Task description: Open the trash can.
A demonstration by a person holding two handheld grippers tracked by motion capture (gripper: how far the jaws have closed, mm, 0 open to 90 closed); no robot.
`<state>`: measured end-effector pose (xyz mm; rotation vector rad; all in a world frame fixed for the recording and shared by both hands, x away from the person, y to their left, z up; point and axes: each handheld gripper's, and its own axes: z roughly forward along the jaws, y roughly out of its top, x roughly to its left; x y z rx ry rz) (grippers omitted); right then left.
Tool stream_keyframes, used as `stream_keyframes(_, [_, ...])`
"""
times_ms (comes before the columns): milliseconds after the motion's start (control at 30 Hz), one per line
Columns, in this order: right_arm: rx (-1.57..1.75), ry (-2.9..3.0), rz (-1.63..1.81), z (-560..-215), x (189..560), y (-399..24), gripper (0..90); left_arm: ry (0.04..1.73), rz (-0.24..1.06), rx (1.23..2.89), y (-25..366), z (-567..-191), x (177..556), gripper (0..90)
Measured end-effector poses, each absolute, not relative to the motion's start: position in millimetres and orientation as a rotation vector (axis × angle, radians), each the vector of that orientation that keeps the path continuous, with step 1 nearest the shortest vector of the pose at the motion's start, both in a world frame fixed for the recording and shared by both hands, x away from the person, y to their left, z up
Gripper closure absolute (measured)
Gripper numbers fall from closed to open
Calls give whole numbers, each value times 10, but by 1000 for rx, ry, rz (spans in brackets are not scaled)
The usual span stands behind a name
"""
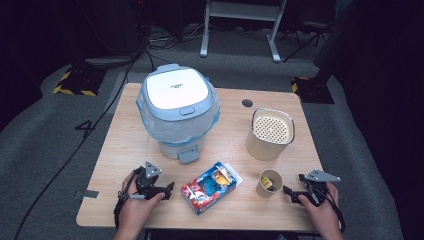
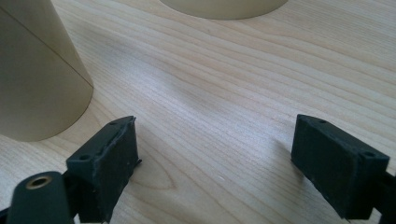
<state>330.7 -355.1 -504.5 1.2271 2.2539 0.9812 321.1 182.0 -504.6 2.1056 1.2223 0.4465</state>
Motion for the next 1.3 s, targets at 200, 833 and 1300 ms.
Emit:
stream_keyframes(200, [1227, 2255, 980, -5045, 3307, -3552, 145, 1193, 440, 2104, 1883, -5035, 3228, 225])
stream_keyframes(833, [1198, 2280, 996, -5045, 3329, -3562, 148, 1031, 314, 2195, 2018, -4626, 3217, 492])
stream_keyframes(1300, [1184, 2292, 1006, -5047, 3339, -3572, 150, 861, 273, 2055, 2078, -4168, 3282, 572])
